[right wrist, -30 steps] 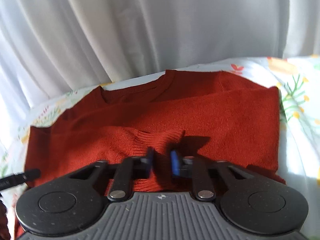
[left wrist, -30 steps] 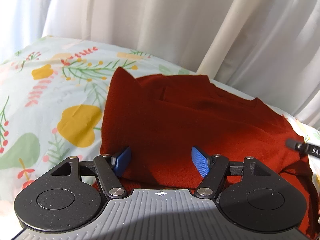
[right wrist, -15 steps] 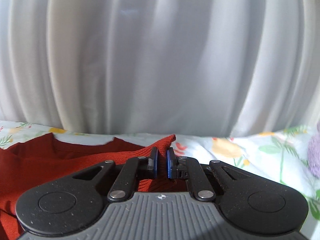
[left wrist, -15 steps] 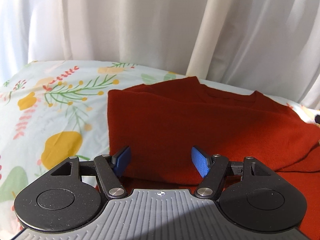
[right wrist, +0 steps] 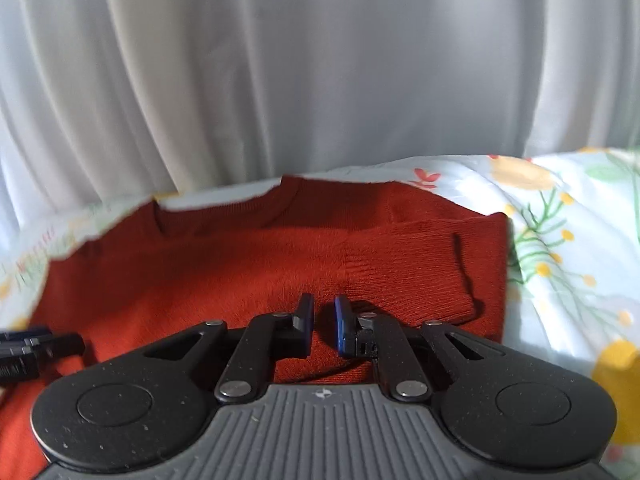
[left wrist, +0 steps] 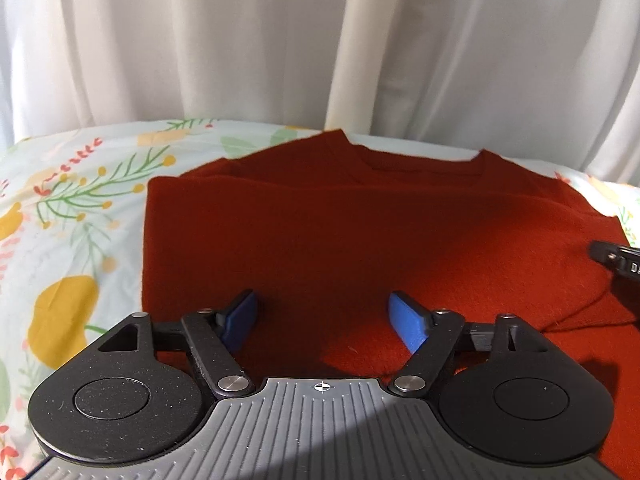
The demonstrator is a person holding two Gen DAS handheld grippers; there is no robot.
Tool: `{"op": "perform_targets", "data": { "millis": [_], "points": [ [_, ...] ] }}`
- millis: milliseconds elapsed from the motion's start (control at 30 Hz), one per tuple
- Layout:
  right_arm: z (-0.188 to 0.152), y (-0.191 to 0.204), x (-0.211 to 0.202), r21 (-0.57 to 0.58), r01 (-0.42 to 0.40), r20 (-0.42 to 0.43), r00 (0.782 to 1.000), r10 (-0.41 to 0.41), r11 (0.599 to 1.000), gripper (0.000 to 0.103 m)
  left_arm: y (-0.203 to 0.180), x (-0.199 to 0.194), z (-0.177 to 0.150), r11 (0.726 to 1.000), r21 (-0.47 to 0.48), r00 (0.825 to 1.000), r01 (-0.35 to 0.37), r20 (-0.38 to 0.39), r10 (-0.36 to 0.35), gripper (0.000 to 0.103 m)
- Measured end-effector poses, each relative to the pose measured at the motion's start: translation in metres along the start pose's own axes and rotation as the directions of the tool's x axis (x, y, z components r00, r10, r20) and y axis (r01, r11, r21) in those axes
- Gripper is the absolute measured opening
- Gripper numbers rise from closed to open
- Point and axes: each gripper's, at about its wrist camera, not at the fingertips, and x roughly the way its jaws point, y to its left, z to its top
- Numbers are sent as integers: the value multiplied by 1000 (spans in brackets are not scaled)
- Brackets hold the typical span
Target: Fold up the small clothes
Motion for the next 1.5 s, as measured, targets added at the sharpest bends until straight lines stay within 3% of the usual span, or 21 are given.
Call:
{"op": "perform_targets", "data": {
  "millis": [67,100,200,333,500,667,700,767,833,900,967,1100,1167,1300,1400,1500],
  "points": [
    [2,-5,5,-31,102,24,995,-101,994,7,5,2,2,999,-31,1000,7,-9,-8,83],
    [2,-9,8,-37,124,36,992,-123,992,1,7,2,3,999,-44,1000,5,-11,-6,83],
    [6,-8,6,-43,144,15,990,-143,989,1,11,0,4,998,-60,1000,16,-17,-17,83],
    [-2,3,-18,-11,27,-17,999,-27,1000,3,19,-3,1,994,-93,999,51,-1,-52,84],
    [-15,14,-16,-155,97,-14,995,-100,983,4,32,-8,-4,982,-145,992,123,36,-119,88],
    [-14,13,-19,-167,120,-39,991,-128,979,4,43,-25,-11,960,-204,981,193,25,-192,88],
    [-14,11,-24,-156,132,-71,987,-144,979,9,45,-33,-14,957,-202,977,210,20,-210,88],
    [-23,5,-41,-121,111,-105,987,-124,986,9,51,-56,-24,950,-187,968,249,34,-247,88],
    [-39,-2,-73,-77,39,-131,990,-49,996,12,62,-85,-41,943,-210,966,260,47,-256,89],
    [-63,-14,-109,-5,-47,-169,985,46,999,30,73,-112,-61,937,-250,969,245,26,-247,89],
    [-92,-27,-145,60,-75,-208,974,86,995,36,85,-138,-83,936,-289,977,201,-10,-213,89],
    [-139,-50,-202,174,7,-276,960,42,985,38,100,-174,-120,945,-317,987,84,-105,-123,89],
    [-153,-59,-217,241,4,-285,956,66,971,38,102,-186,-129,955,-293,985,40,-148,-87,89],
    [-162,-67,-235,249,47,-298,954,30,967,39,108,-201,-140,972,-228,979,46,-184,-90,88],
    [-170,-77,-238,319,16,-317,944,91,947,39,110,-202,-152,975,-221,965,35,-246,-90,78],
    [-177,-79,-241,370,-23,-318,936,150,929,38,116,-209,-164,961,-273,953,44,-276,-123,65]
  ]
}}
